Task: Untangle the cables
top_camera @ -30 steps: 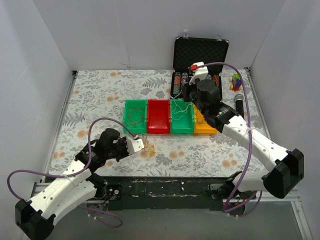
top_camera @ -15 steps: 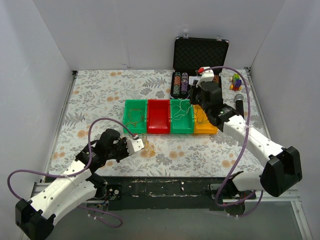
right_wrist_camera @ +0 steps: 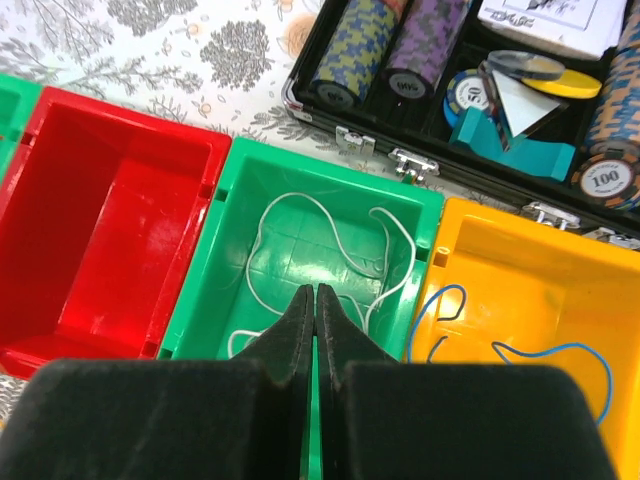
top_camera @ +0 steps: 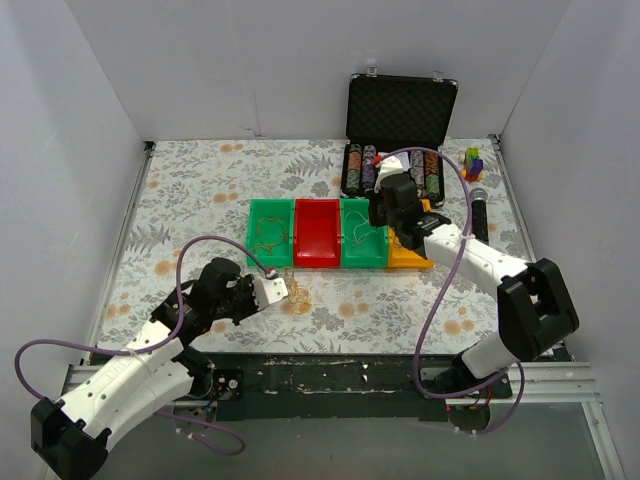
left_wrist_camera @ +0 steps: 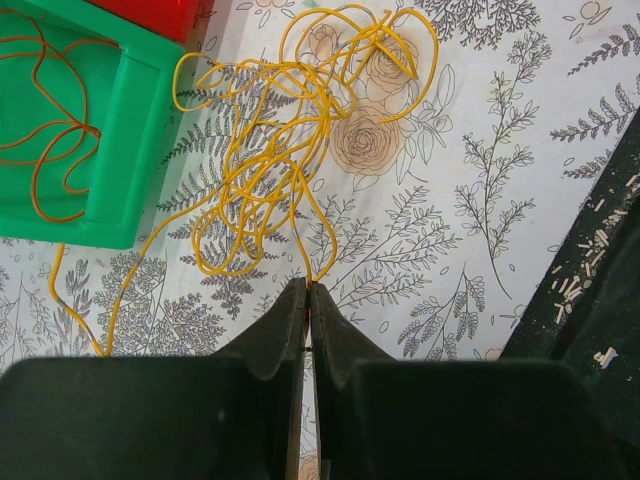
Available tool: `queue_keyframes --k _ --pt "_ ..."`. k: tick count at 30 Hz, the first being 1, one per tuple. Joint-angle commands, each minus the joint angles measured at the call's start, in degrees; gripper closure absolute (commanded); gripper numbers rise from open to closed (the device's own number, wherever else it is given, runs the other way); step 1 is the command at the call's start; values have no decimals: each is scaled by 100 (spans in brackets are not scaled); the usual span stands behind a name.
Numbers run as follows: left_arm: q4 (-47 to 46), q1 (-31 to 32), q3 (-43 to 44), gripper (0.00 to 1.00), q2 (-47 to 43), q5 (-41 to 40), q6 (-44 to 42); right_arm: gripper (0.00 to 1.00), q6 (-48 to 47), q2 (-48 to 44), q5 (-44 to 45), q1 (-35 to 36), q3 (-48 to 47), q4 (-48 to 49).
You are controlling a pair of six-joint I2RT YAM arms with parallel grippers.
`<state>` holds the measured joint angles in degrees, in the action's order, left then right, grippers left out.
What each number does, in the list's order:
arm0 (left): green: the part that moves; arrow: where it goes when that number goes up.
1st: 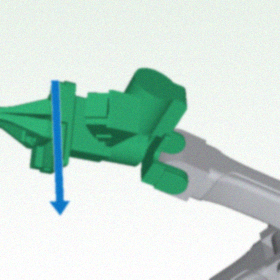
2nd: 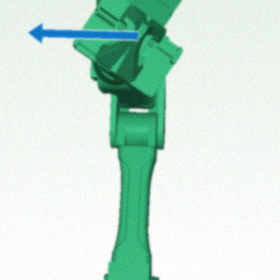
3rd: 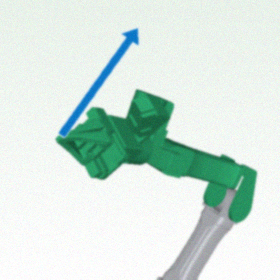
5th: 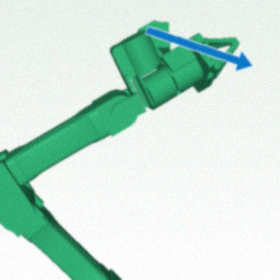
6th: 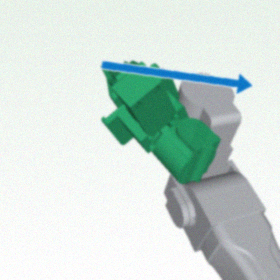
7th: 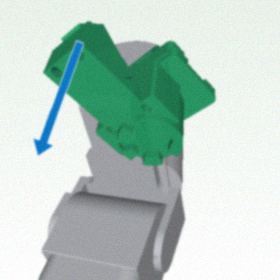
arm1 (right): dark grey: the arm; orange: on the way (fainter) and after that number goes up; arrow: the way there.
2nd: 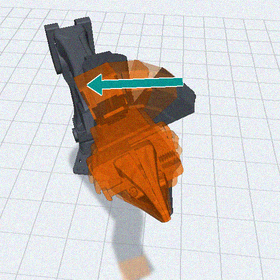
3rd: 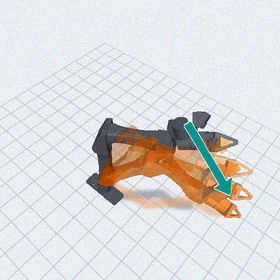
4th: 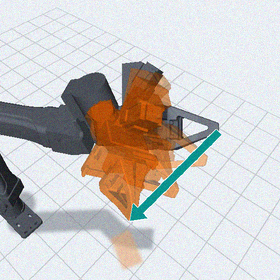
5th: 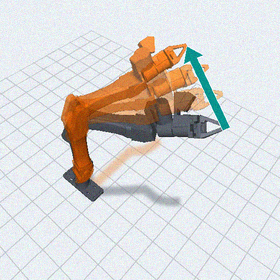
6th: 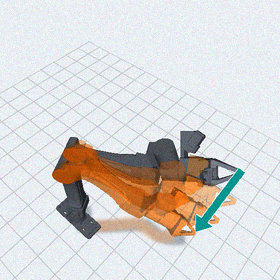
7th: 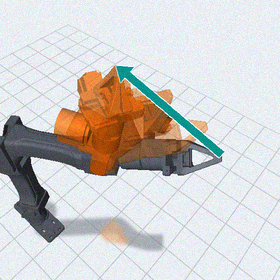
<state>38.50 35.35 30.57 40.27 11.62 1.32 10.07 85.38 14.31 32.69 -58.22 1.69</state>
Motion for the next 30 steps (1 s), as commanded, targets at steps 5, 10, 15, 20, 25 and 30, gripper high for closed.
queue_keyframes --k 5,10,15,20,25,30 --pt "-80 -28 -7 100 -81 122 35 99 -40 593 -349 1 -40 138" --pt "-88 -20 -16 100 -72 130 52 99 197 901 -551 10 -50 50" --pt "-97 -28 2 100 -63 130 44 76 224 1085 -622 97 -137 -2" --pt "-106 -20 28 100 -63 148 87 23 136 1042 -578 159 -567 -317" --pt "-123 -20 195 100 -28 183 140 22 57 577 -648 159 -902 -433" --pt "-141 -20 493 100 68 332 228 27 31 93 -824 168 -1262 -565"
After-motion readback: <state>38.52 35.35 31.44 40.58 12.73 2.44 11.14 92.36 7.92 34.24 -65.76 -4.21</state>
